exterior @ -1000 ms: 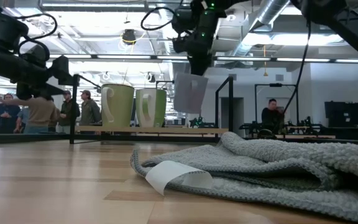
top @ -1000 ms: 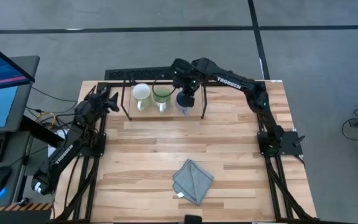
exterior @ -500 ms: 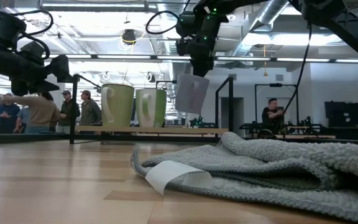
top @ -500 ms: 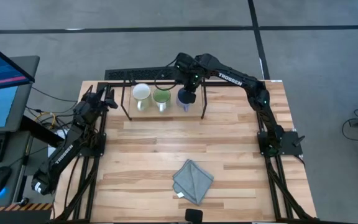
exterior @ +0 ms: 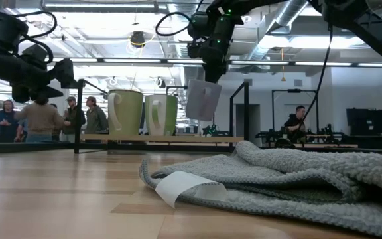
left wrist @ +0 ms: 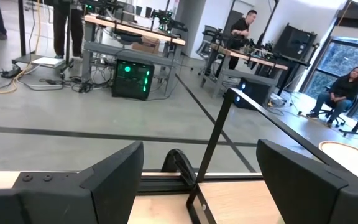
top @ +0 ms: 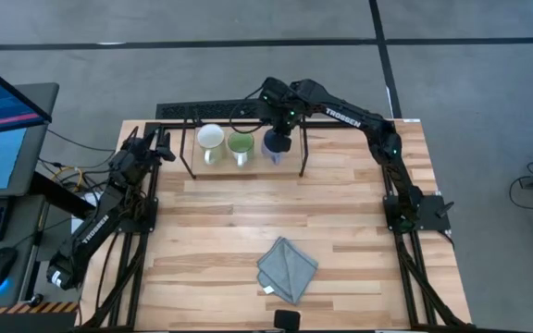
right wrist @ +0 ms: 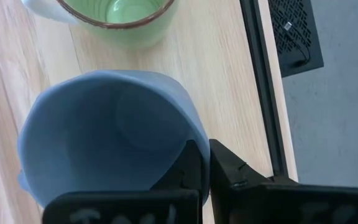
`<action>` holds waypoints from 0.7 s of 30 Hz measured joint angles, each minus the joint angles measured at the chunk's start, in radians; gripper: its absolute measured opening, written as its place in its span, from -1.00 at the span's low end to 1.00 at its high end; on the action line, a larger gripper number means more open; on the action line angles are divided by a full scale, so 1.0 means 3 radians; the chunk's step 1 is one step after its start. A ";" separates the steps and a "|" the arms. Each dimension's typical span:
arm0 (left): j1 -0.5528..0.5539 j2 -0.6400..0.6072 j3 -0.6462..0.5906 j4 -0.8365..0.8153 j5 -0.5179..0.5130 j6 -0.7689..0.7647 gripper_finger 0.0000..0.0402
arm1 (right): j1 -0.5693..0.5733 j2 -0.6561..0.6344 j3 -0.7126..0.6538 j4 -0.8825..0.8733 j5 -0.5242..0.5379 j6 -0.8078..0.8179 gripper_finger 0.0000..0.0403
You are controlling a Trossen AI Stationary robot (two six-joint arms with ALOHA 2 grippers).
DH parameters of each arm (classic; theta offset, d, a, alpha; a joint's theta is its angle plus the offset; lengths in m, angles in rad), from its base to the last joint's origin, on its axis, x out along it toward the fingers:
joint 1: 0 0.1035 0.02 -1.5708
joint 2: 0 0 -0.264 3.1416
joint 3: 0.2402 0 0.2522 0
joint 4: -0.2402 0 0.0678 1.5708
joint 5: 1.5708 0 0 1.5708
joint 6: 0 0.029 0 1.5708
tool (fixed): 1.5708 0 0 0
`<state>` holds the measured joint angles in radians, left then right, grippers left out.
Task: Stack small to large cups/mugs on shelf
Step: Put the blue mug on the shelf
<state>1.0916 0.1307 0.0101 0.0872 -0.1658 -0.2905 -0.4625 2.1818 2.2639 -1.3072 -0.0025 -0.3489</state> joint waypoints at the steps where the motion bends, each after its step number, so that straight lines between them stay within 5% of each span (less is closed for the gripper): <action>1: 0.0000 0.0000 0.0001 -0.0005 0.0000 0.0000 0.52 | 0.0000 0.0000 0.0000 -0.0012 0.0001 0.0000 -0.91; 21: 0.0000 0.0000 0.0000 -0.0009 0.0001 0.0078 0.52 | -0.0015 -0.0006 -0.0264 0.0261 0.0015 -0.0060 -0.91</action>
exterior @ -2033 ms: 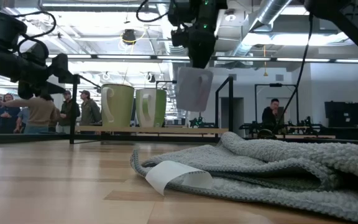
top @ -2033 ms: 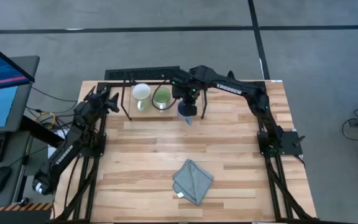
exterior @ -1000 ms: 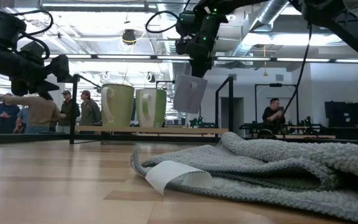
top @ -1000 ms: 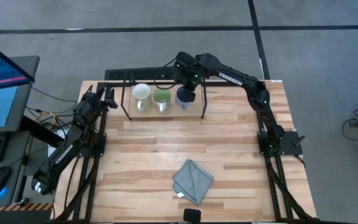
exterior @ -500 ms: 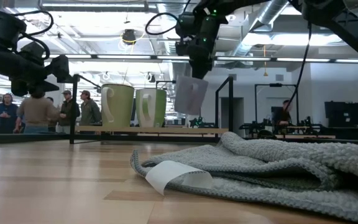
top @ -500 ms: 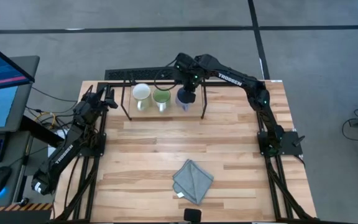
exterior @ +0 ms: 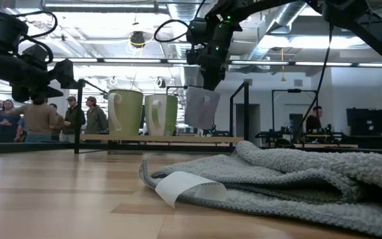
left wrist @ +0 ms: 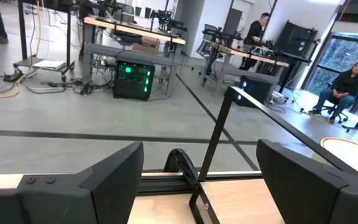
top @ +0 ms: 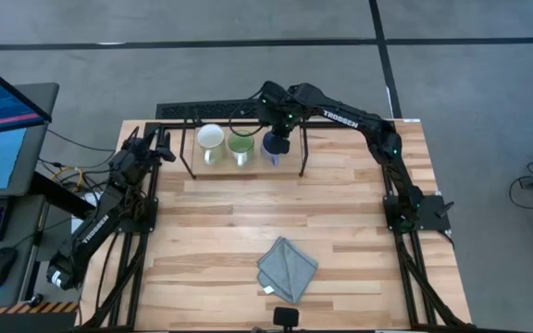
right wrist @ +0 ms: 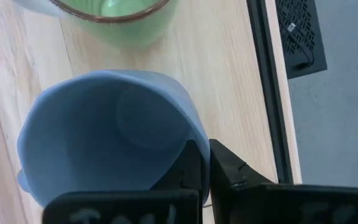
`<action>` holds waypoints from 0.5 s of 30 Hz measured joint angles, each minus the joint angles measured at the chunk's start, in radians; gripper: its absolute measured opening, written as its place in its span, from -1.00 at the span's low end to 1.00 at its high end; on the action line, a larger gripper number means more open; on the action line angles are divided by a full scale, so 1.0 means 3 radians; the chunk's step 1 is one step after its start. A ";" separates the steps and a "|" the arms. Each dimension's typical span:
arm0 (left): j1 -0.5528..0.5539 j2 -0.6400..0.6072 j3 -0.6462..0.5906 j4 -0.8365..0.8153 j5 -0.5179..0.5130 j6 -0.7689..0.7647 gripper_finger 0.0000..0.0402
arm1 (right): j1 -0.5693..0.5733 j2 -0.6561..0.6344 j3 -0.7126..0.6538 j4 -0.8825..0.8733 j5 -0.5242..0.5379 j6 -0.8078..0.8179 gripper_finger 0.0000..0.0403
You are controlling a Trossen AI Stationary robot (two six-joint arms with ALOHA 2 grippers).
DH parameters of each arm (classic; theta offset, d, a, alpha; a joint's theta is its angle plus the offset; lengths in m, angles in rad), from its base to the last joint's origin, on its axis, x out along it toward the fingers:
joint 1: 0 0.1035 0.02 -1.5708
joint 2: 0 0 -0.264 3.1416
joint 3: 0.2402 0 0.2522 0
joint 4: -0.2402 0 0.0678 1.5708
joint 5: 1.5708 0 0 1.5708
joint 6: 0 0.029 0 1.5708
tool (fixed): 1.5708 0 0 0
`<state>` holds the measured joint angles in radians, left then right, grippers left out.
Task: Stack small to large cups/mugs on shelf
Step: Put the blue mug on the shelf
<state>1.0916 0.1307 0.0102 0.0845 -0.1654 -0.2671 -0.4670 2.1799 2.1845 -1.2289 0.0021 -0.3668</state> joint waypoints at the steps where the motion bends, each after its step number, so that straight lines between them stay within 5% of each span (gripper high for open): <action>1: 0.0000 0.0000 0.0000 0.0000 0.0000 0.0001 0.52 | -0.0005 0.0000 0.0001 -0.0005 -0.0003 0.0010 -0.91; 15: 0.0000 0.0000 0.0000 -0.0060 0.0000 0.0002 0.52 | -0.0041 0.0000 0.0001 -0.0054 -0.0013 0.0121 -0.91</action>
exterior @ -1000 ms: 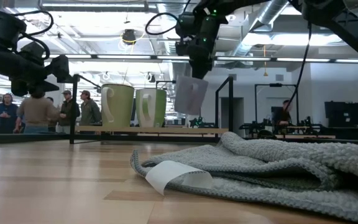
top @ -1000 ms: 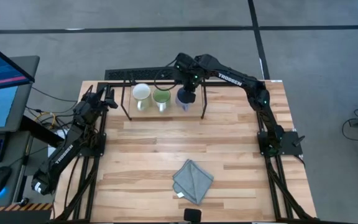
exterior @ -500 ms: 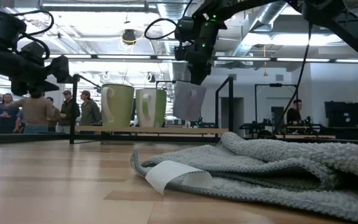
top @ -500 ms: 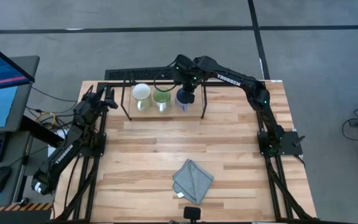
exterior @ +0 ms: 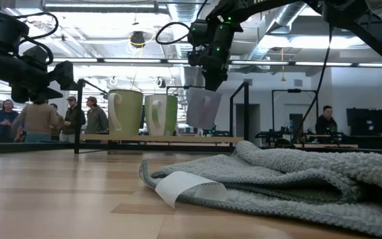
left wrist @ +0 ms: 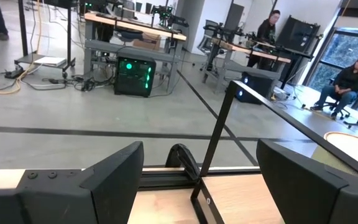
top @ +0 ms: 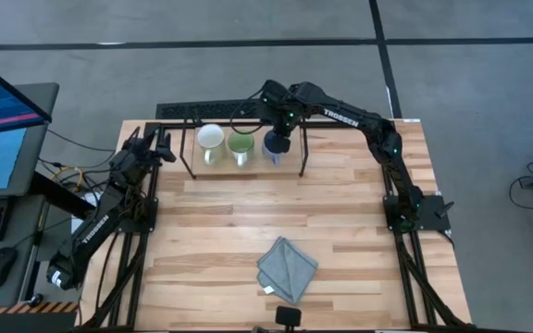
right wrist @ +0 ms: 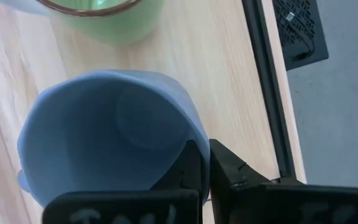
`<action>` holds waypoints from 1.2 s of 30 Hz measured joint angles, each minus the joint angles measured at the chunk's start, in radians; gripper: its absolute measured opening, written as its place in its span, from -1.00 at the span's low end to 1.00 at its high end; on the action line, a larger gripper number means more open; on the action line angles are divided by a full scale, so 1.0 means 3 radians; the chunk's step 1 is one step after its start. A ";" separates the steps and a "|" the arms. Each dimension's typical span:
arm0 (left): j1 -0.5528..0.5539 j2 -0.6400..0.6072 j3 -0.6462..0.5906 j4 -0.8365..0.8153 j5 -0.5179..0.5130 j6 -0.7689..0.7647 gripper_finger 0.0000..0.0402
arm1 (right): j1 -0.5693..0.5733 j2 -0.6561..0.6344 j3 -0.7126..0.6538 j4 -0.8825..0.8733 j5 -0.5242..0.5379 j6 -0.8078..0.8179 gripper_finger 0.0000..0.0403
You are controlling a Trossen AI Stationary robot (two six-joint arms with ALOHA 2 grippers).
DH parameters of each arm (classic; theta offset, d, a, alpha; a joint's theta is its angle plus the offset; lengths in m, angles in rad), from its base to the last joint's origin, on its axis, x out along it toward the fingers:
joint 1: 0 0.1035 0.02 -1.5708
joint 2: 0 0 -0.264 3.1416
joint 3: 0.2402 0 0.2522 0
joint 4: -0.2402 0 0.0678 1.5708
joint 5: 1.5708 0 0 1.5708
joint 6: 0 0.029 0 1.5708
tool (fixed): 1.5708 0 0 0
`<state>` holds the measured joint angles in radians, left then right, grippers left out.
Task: Stack small to large cups/mugs on shelf
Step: Put the blue mug on the shelf
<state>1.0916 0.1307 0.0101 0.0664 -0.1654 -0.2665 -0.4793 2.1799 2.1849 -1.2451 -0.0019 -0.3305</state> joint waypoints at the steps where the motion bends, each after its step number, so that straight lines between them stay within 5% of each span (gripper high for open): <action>1: 0.0000 0.0000 0.0000 -0.0010 0.0000 0.0000 0.52 | 0.0000 0.0000 0.0000 0.0001 0.0002 0.0005 -0.91; 36: 0.0001 0.0000 0.0001 -0.0026 0.0001 -0.0020 0.52 | 0.0000 0.0004 -0.0259 0.0217 0.0020 0.0004 -0.91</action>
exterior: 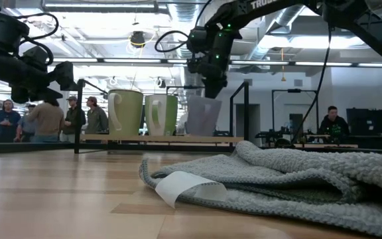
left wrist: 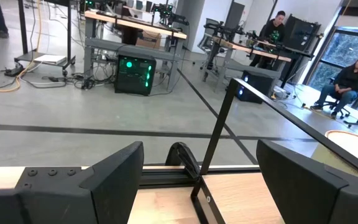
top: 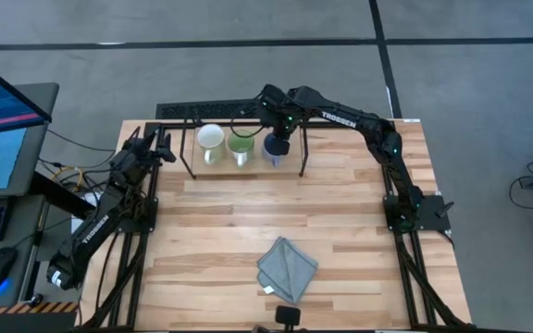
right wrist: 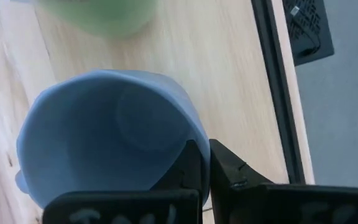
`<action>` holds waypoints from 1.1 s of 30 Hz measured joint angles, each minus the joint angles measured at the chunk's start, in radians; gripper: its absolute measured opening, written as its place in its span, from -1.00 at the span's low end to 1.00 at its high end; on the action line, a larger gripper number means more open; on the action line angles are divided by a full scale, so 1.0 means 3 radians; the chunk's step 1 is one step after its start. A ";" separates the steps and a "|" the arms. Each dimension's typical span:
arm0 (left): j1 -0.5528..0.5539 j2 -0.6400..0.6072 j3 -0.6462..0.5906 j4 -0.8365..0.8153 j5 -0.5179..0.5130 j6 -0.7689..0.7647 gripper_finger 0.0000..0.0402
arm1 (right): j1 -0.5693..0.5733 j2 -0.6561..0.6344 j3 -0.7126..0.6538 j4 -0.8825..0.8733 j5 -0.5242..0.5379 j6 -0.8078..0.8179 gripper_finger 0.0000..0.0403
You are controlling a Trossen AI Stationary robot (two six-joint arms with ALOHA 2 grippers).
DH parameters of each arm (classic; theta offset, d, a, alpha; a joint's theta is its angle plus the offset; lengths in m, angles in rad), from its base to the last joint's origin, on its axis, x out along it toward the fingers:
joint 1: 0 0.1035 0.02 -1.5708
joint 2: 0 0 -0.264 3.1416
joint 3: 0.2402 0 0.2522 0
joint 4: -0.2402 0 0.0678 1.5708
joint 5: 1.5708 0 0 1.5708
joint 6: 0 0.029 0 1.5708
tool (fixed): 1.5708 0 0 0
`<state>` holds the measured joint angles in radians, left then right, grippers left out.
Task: Stack small to large cups/mugs on shelf
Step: Put the blue mug on the shelf
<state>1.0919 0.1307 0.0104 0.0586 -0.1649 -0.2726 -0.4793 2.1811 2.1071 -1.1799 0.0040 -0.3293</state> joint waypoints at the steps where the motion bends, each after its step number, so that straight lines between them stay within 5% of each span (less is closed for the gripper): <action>1: -0.0001 -0.0001 0.0000 0.0000 0.0000 0.0001 0.52 | 0.0000 0.0000 -0.0001 0.0018 0.0000 -0.0004 -0.91; 33: 0.0000 -0.0001 -0.0001 -0.0002 0.0000 0.0053 0.52 | -0.0018 0.0000 -0.0004 0.0023 -0.0020 -0.0012 -0.82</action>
<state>1.0920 0.1305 0.0101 0.0580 -0.1650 -0.2565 -0.4848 2.1811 2.1059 -1.1728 -0.0021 -0.3330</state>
